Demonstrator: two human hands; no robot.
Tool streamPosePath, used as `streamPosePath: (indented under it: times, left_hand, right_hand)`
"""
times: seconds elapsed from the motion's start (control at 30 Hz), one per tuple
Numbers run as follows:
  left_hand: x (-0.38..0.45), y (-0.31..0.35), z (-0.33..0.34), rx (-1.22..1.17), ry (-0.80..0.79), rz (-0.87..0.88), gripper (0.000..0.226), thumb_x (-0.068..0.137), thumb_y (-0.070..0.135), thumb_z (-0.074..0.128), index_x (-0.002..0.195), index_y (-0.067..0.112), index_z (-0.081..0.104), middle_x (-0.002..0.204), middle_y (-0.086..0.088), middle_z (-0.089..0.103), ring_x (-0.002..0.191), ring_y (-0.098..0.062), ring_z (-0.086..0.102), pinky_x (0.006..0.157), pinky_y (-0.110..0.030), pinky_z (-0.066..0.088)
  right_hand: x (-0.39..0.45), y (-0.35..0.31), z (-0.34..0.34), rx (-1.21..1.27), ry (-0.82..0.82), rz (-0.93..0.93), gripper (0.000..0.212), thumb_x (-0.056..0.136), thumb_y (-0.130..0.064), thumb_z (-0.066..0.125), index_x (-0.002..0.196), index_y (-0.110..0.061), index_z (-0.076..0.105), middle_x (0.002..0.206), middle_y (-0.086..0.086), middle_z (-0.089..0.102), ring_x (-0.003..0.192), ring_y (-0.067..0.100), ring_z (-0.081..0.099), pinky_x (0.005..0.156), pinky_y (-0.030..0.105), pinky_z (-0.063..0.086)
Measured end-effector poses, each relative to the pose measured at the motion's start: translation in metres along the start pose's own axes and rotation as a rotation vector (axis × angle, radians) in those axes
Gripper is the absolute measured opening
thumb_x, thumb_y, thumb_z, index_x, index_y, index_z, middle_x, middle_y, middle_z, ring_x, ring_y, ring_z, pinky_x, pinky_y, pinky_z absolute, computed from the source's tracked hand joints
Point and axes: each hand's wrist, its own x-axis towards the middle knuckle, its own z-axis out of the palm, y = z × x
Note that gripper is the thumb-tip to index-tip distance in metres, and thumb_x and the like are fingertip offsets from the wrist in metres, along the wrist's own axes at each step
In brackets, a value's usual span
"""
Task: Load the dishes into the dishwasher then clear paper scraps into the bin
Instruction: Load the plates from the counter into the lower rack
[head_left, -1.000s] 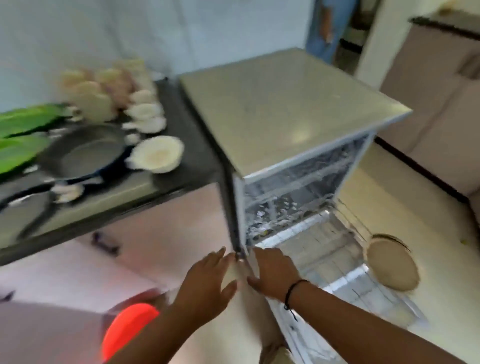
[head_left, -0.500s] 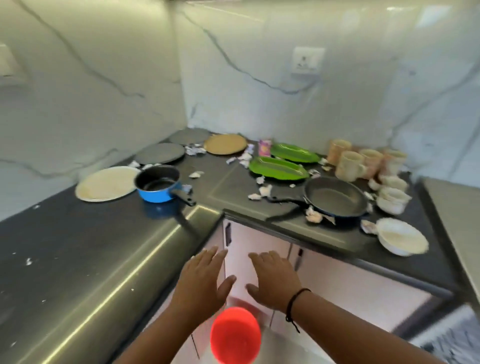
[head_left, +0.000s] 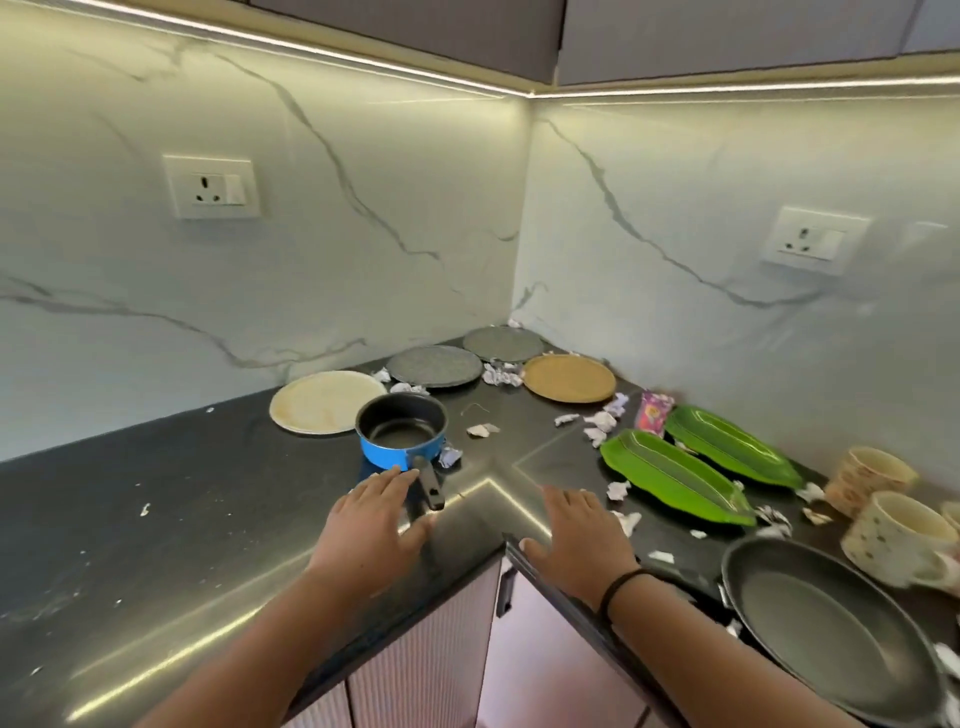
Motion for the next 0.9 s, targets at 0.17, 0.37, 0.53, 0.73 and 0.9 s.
streamPosePath:
  times: [0.17, 0.37, 0.53, 0.73, 0.9]
  left_hand:
    - [0.021, -0.034, -0.008, 0.013, 0.004, -0.165, 0.068, 0.092, 0.059, 0.041, 0.15, 0.03, 0.021, 0.158, 0.005, 0.021, 0.145, -0.016, 0.02, 0.117, -0.037, 0.02]
    - [0.068, -0.084, -0.01, -0.04, 0.052, -0.261, 0.069, 0.092, 0.06, 0.041, 0.151, 0.029, 0.02, 0.158, 0.003, 0.021, 0.145, -0.018, 0.021, 0.117, -0.039, 0.022]
    - [0.112, -0.132, -0.009, -0.126, 0.079, -0.343, 0.067, 0.091, 0.058, 0.046, 0.148, 0.028, 0.026, 0.156, 0.002, 0.026, 0.141, -0.02, 0.028, 0.114, -0.04, 0.028]
    - [0.163, -0.183, -0.012, -0.619, 0.101, -0.573, 0.055, 0.089, 0.046, 0.059, 0.137, 0.024, 0.044, 0.147, -0.004, 0.038, 0.13, -0.024, 0.042, 0.105, -0.04, 0.038]
    - [0.199, -0.214, -0.014, -1.526, 0.22, -1.039, 0.058, 0.092, 0.028, 0.062, 0.142, 0.011, 0.038, 0.143, -0.013, 0.041, 0.127, -0.031, 0.045, 0.097, -0.046, 0.047]
  right_hand:
    - [0.061, -0.01, -0.003, 0.075, -0.025, -0.052, 0.069, 0.086, -0.052, 0.052, 0.144, -0.022, 0.028, 0.141, 0.003, 0.043, 0.134, 0.024, 0.034, 0.108, 0.038, 0.034]
    - [0.147, -0.047, 0.004, 0.042, -0.037, -0.126, 0.068, 0.086, -0.049, 0.056, 0.142, -0.022, 0.03, 0.14, 0.003, 0.045, 0.131, 0.024, 0.037, 0.105, 0.041, 0.037]
    - [0.217, -0.081, 0.012, -0.104, 0.011, -0.194, 0.061, 0.086, -0.047, 0.055, 0.138, -0.022, 0.034, 0.133, 0.003, 0.049, 0.125, 0.024, 0.041, 0.098, 0.039, 0.039]
    - [0.299, -0.118, 0.025, -0.091, 0.008, -0.223, 0.055, 0.087, -0.045, 0.051, 0.136, -0.022, 0.037, 0.129, 0.005, 0.051, 0.121, 0.026, 0.045, 0.097, 0.039, 0.043]
    - [0.362, -0.148, 0.053, 0.042, -0.109, -0.16, 0.048, 0.087, -0.042, 0.053, 0.129, -0.021, 0.046, 0.125, 0.006, 0.053, 0.117, 0.027, 0.047, 0.094, 0.039, 0.042]
